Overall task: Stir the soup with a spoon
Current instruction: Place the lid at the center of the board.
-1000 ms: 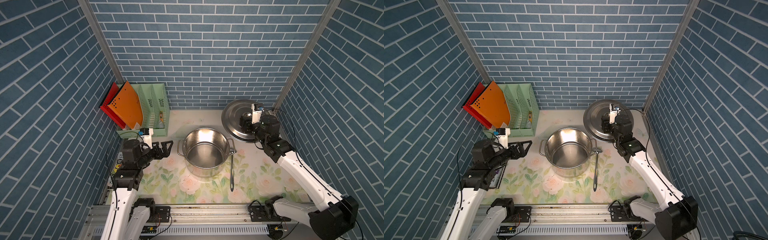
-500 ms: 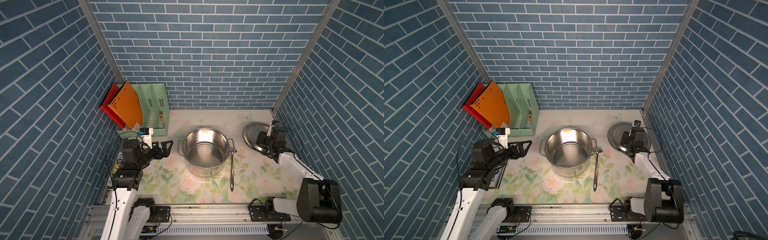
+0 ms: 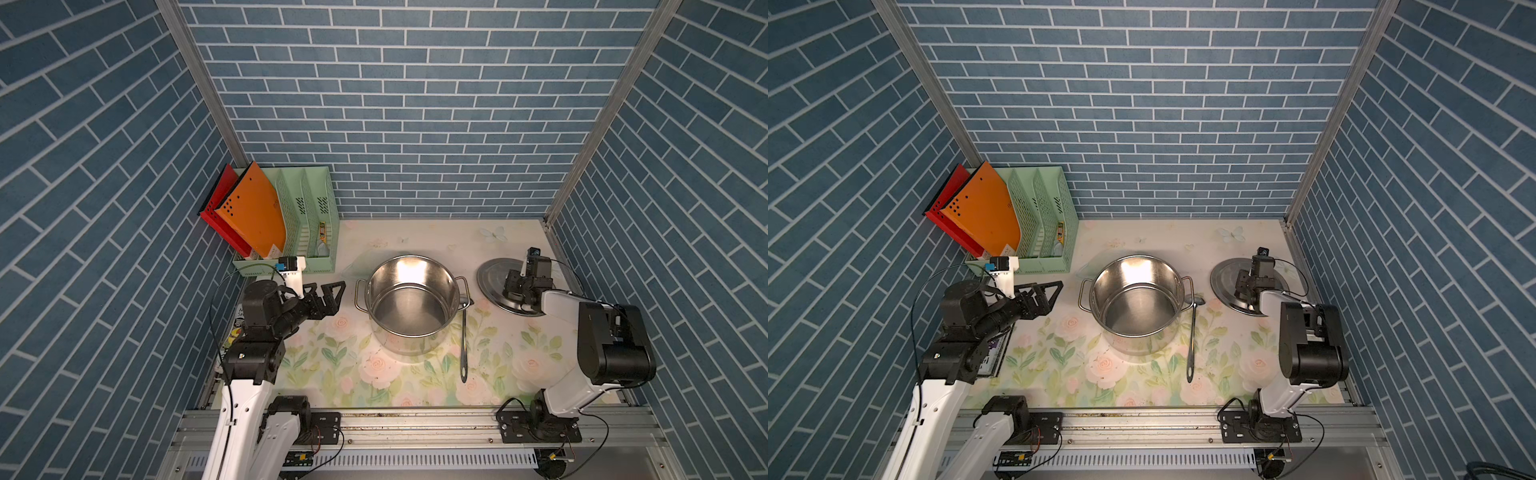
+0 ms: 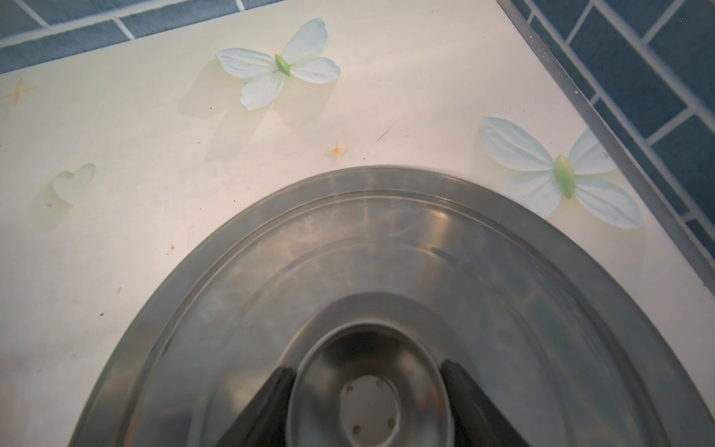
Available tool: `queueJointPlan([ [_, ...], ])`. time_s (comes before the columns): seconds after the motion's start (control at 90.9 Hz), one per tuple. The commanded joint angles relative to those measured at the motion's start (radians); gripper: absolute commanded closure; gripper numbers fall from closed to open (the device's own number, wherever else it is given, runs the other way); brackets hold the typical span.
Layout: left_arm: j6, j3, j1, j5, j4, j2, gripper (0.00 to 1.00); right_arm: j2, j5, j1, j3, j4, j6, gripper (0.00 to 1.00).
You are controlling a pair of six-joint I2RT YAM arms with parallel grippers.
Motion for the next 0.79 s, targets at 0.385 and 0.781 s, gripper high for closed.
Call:
queueJointPlan([
  [0.385,0.018,0.016,0.002,-0.003,0.008,-0.021,0.00,0.096,-0.014,-0.002,0.134,-0.082,-0.013,0.53],
  [0.781,0.013,0.016,0.002,-0.004,0.010,-0.021,0.00,0.133,-0.015,-0.002,0.160,-0.159,-0.036,0.43],
])
